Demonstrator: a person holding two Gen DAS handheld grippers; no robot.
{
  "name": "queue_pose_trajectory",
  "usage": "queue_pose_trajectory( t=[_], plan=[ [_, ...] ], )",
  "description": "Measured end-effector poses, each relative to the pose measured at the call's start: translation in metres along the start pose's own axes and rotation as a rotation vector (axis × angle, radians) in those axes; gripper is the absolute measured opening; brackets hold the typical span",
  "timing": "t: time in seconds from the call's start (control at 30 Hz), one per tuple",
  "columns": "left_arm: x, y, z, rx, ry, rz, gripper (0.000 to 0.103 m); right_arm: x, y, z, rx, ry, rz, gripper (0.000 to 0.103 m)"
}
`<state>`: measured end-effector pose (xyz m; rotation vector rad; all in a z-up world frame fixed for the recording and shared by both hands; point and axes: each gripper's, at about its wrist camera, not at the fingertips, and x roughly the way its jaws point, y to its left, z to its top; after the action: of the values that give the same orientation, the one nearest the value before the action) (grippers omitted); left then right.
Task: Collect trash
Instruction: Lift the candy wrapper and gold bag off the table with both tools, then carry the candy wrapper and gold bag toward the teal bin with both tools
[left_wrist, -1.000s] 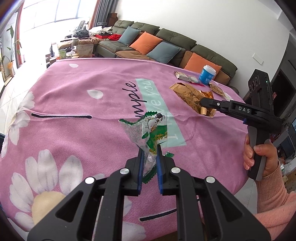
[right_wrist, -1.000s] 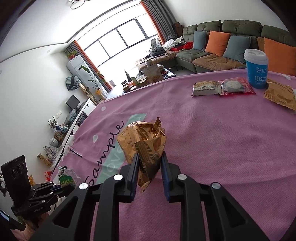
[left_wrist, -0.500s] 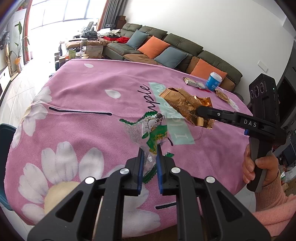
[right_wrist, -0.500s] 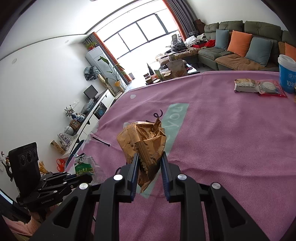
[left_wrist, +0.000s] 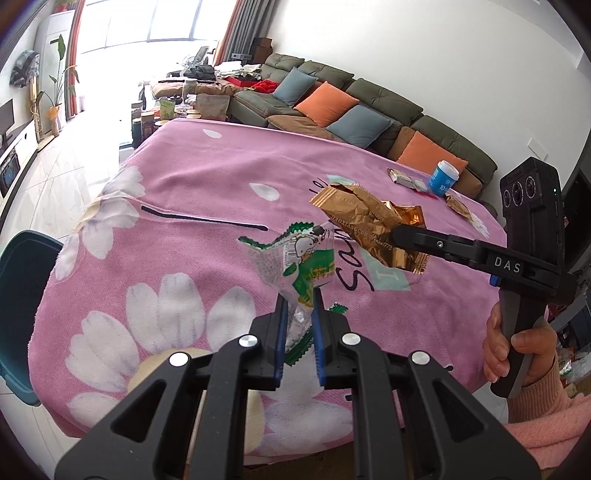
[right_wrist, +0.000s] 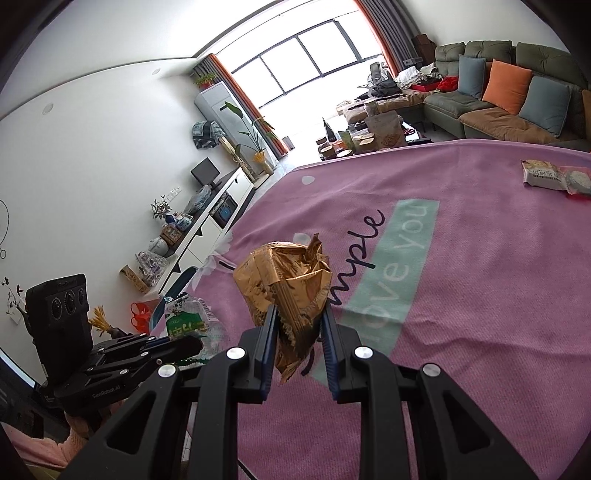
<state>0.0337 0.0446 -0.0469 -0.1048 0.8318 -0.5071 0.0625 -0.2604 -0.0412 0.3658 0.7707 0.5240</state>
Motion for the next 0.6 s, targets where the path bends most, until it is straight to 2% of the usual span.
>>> queue_pose_trajectory(
  t=[0.6],
  plan=[
    [-0.025, 0.037, -0.003, -0.088, -0.050, 0.085, 0.013, 0.027, 0.036, 0.009, -0.060, 0.038, 0.069, 0.021]
  ],
)
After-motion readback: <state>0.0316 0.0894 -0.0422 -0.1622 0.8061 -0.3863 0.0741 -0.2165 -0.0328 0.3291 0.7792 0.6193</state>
